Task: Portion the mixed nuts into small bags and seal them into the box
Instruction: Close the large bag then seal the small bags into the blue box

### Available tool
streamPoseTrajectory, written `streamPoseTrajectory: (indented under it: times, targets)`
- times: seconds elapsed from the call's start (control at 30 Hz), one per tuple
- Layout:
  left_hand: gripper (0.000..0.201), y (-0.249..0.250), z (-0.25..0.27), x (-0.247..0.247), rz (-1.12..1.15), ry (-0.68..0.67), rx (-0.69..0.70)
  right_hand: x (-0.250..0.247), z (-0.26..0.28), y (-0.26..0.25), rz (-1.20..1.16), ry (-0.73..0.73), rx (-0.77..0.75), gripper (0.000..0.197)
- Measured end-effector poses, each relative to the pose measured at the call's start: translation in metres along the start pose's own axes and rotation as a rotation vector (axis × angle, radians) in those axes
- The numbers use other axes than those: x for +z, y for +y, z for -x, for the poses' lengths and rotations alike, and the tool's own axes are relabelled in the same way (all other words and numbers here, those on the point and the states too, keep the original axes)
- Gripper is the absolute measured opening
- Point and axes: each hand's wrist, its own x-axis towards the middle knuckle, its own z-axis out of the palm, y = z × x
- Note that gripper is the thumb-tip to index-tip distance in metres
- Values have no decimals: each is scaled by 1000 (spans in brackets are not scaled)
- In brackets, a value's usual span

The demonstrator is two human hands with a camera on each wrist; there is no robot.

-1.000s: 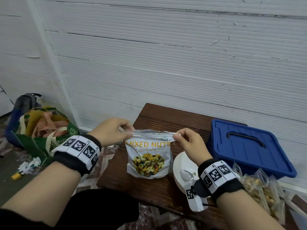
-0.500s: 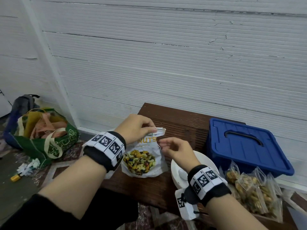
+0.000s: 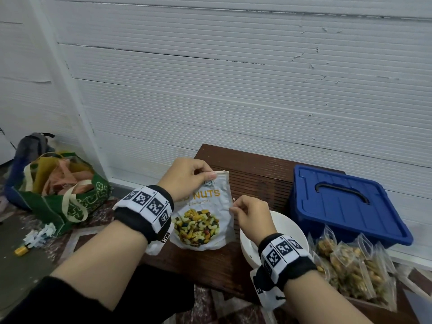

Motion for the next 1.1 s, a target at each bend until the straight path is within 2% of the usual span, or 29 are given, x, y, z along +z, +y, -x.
streamPoseTrajectory:
  times: [0.1, 0.17, 0.2, 0.27, 0.33, 0.4, 0.5, 0.67, 0.8, 1.0, 1.1]
  targets:
    - [10, 4, 0, 3, 8, -36, -13, -3, -3, 1, 33, -62, 18, 15]
    - [6, 4, 0, 4, 16, -35, -16, -11, -5, -5, -80, -59, 14, 7]
    - [5, 4, 1, 4, 10, -48, -12, -15, -7, -10, -160, -48, -6, 10]
    - [18, 4, 3, 5, -37, -103, 3, -23, -11, -20, -268, -17, -59, 14]
    - [37, 6, 6, 2, -79, -150, -23, -29, -17, -27, -272, 1, -71, 6]
    - [43, 5, 8, -8, -136, -161, -68, -33, -22, -27, -242, 7, -61, 11]
    - [36, -9, 13, -30, -181, -164, -120, -39, -23, -22, -257, 10, -33, 18]
    - [13, -33, 21, -54, -206, -166, -162, -48, -23, -13, -298, 40, 10, 8]
    - [6, -42, 21, -47, -270, -133, -108, -48, -25, -13, -285, 37, 14, 14]
    - [8, -48, 16, -43, -265, -18, -24, -47, -23, -15, -265, 32, 5, 19]
    - [5, -48, 16, -43, -254, -23, 42, -50, -23, -18, -212, 6, -8, 17]
